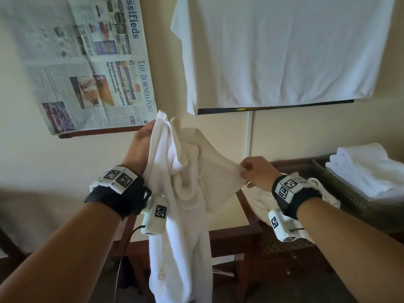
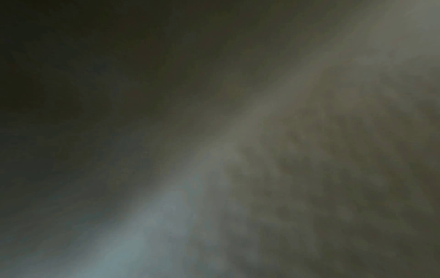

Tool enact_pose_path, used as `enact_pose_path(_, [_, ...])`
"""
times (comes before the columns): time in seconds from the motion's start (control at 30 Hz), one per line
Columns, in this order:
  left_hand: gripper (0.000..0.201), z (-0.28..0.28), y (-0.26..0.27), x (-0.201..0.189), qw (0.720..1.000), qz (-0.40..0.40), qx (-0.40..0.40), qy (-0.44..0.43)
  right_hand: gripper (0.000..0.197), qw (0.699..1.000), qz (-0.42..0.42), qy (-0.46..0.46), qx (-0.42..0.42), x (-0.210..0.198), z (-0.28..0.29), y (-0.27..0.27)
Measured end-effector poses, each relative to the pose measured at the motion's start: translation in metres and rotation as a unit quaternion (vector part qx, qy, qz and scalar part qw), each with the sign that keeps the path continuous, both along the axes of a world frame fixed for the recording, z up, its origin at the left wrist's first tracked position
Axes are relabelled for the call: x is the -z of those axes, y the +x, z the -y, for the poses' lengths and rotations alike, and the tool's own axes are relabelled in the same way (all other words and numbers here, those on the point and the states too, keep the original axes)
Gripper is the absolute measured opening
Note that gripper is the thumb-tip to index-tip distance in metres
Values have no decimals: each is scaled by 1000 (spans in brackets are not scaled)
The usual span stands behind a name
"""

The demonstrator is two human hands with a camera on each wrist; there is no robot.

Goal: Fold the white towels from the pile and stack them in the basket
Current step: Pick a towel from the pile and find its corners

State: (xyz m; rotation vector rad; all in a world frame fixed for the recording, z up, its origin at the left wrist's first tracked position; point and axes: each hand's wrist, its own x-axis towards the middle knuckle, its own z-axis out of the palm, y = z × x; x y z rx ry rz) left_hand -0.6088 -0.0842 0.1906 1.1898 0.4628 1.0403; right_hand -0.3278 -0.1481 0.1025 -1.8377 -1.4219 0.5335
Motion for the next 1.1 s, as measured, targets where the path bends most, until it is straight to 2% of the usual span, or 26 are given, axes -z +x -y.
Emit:
enact_pose_path(0.07, [48, -1, -15, -10, 998, -33, 14, 55, 17, 996, -10, 72, 55, -26, -6, -9])
enact_pose_path(0.1, [52, -1, -24, -14, 995, -49, 32, 80, 17, 989, -38, 120, 77, -42, -8, -13])
enact_pose_path(0.2, [33, -13, -54, -30, 978, -95, 37, 180, 19, 963, -130, 229, 54, -98, -7, -33])
enact_pose_path(0.27, [28, -27, -72, -41, 966, -100, 15, 239, 23, 956, -88, 278, 13, -133, -3, -55])
enact_pose_path(0.33, [31, -37, -84, -55, 965, -74, -7, 252, 27, 944, -5, 328, -24, -164, 1, -82])
enact_pose_path(0.4, [19, -38, -91, -70, 966, -31, 7, 257, 31, 923, 39, 378, -65, -189, 5, -110])
enact_pose_path(0.43, [30, -42, -93, -76, 966, -16, 4, 257, 30, 911, 46, 401, -83, -199, 5, -123])
enact_pose_path(0.47, [52, -47, -95, -79, 965, -10, 12, 263, 28, 902, 45, 416, -100, -208, 5, -134])
enact_pose_path(0.5, [64, -49, -95, -83, 963, 0, 23, 267, 23, 897, 36, 424, -118, -215, 5, -144])
enact_pose_path(0.53, [62, -51, -95, -87, 962, 12, 24, 272, 17, 895, 18, 425, -138, -222, 5, -151])
enact_pose_path(0.7, [28, -51, -87, -108, 961, 67, 25, 268, 8, 880, -95, 412, -216, -246, -4, -176])
enact_pose_path(0.73, [19, -51, -83, -111, 960, 81, 29, 268, 9, 876, -94, 414, -230, -250, -6, -179])
enact_pose_path(0.83, [18, -51, -73, -121, 955, 98, 43, 276, 10, 870, -50, 416, -261, -264, -10, -186])
enact_pose_path(0.9, [37, -53, -68, -126, 953, 100, 64, 279, 9, 870, -12, 411, -272, -273, -12, -187])
enact_pose_path(1.0, [44, -52, -57, -132, 951, 98, 85, 282, 12, 875, 8, 394, -280, -278, -13, -182])
enact_pose_path(1.1, [32, -47, -45, -134, 950, 83, 108, 281, 15, 877, 8, 390, -281, -278, -15, -172])
